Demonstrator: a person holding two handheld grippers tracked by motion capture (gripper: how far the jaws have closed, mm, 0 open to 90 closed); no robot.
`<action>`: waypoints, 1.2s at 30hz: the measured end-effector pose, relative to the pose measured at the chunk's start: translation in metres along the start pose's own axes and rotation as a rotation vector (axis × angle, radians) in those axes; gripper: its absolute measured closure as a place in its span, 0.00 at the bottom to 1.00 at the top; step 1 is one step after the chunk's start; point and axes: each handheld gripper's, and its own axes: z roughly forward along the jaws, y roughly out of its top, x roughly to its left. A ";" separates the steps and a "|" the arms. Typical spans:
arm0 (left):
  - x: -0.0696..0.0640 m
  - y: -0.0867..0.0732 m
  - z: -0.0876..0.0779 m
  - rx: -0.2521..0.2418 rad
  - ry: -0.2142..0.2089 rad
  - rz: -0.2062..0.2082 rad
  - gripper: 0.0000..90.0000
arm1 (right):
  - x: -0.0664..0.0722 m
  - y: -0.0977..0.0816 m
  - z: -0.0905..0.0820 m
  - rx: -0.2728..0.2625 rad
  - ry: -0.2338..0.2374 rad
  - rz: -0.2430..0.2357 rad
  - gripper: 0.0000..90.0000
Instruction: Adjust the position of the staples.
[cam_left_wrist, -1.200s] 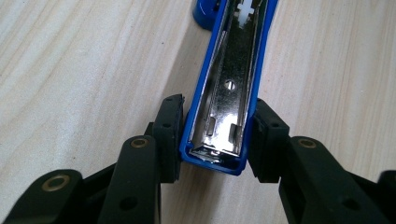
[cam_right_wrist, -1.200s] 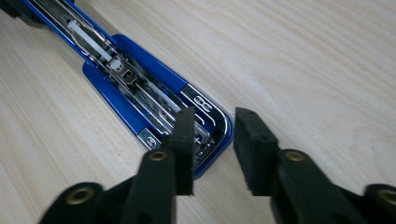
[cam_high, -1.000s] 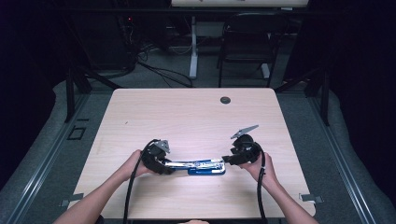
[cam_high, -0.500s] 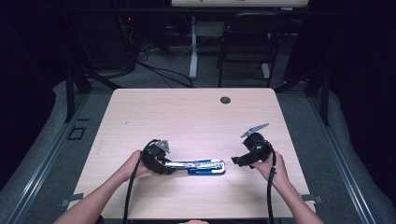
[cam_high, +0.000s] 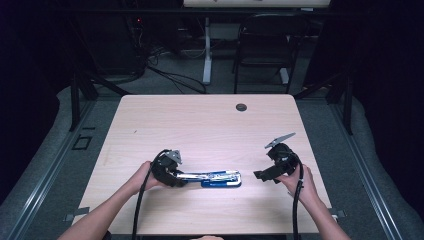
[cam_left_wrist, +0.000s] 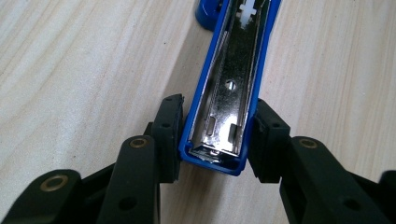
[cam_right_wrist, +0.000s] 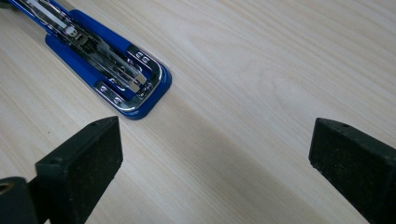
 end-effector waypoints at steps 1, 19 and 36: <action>0.000 0.000 0.000 0.004 0.003 0.001 0.68 | -0.001 -0.001 0.000 0.007 0.005 0.005 0.01; 0.000 0.000 0.000 0.006 0.010 -0.002 0.68 | -0.015 -0.019 -0.003 0.102 0.011 0.022 0.00; 0.000 0.000 0.001 0.013 0.009 -0.003 0.68 | -0.028 -0.048 -0.005 0.187 -0.036 0.076 0.44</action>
